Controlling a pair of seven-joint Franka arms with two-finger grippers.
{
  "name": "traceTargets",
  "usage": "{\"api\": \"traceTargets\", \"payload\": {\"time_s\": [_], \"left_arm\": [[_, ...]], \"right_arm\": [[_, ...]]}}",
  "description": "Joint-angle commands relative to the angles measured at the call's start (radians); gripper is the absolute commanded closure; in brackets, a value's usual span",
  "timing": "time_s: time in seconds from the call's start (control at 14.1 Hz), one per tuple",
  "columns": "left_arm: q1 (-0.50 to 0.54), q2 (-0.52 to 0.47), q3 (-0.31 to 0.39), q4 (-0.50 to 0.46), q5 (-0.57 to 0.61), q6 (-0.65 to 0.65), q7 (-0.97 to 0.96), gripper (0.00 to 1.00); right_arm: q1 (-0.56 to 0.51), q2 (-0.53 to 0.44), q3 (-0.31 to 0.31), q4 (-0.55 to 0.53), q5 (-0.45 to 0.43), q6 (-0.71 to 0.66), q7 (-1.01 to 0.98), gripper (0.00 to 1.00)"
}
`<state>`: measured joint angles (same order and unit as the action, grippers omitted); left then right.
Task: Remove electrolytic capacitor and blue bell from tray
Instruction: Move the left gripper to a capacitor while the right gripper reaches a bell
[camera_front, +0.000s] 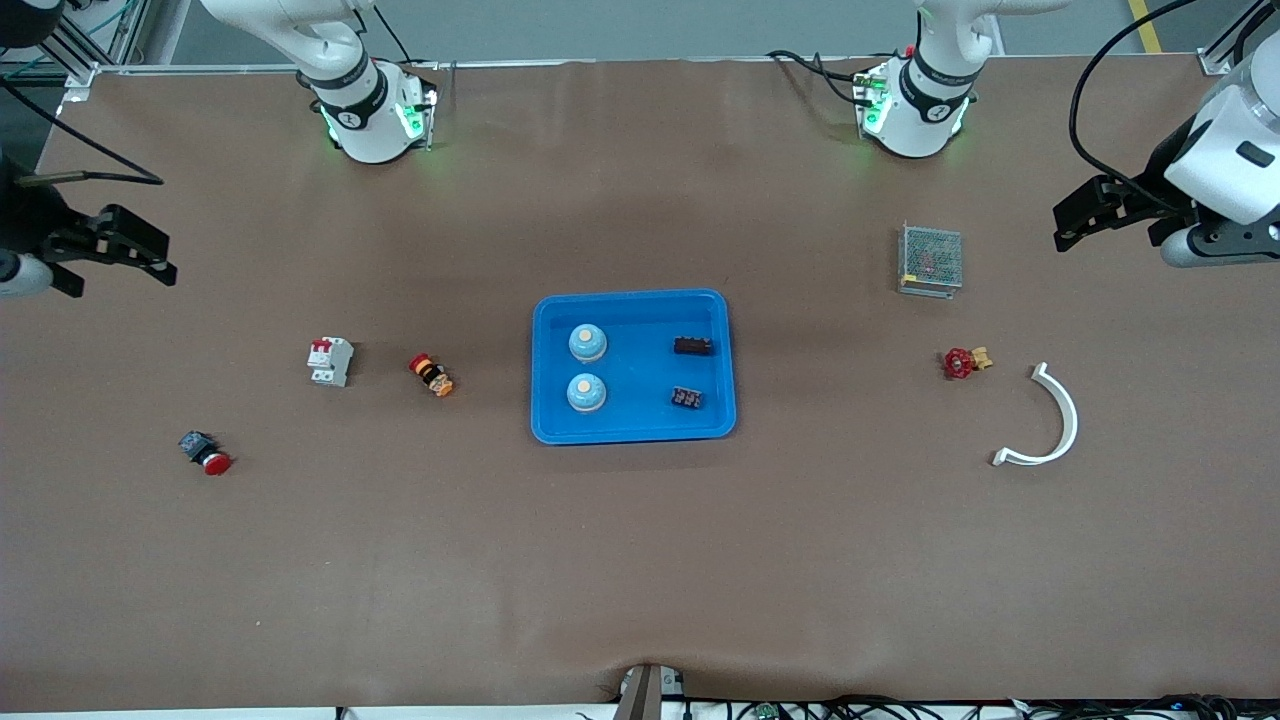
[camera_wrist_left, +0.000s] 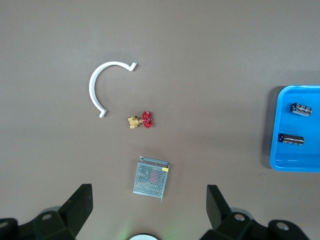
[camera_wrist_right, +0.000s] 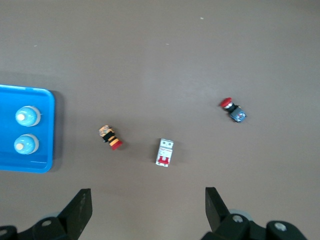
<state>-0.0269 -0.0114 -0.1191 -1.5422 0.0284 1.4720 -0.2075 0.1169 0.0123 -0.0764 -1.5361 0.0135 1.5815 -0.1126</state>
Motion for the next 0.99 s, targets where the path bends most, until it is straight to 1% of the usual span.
{"api": "traceTargets", "payload": {"time_s": [0.0, 0.14, 0.28, 0.35, 0.5, 0.64, 0.78, 0.92], "left_arm": [[-0.007, 0.016, -0.074, -0.024, -0.012, -0.010, -0.186, 0.00], [-0.010, 0.063, -0.120, -0.025, -0.015, -0.002, -0.294, 0.00], [-0.010, 0.090, -0.164, -0.042, -0.015, 0.022, -0.395, 0.00], [-0.010, 0.097, -0.181, -0.055, -0.016, 0.042, -0.426, 0.00], [-0.010, 0.105, -0.220, -0.116, -0.018, 0.118, -0.510, 0.00], [-0.010, 0.105, -0.273, -0.212, -0.016, 0.242, -0.639, 0.00], [-0.014, 0.108, -0.298, -0.274, -0.016, 0.324, -0.717, 0.00], [-0.037, 0.125, -0.304, -0.300, -0.016, 0.358, -0.803, 0.00]], "right_arm": [[0.044, 0.021, -0.008, 0.027, 0.009, 0.003, 0.007, 0.00], [0.062, 0.028, -0.008, 0.027, 0.013, 0.005, 0.039, 0.00], [0.085, 0.031, -0.008, 0.024, 0.054, 0.005, 0.101, 0.00], [0.105, 0.040, -0.008, 0.024, 0.057, 0.005, 0.143, 0.00], [0.164, 0.054, -0.008, 0.024, 0.062, 0.014, 0.227, 0.00], [0.217, 0.066, -0.008, 0.013, 0.080, 0.044, 0.316, 0.00], [0.282, 0.084, -0.008, 0.008, 0.080, 0.063, 0.420, 0.00], [0.335, 0.109, -0.008, -0.002, 0.080, 0.080, 0.497, 0.00]]}}
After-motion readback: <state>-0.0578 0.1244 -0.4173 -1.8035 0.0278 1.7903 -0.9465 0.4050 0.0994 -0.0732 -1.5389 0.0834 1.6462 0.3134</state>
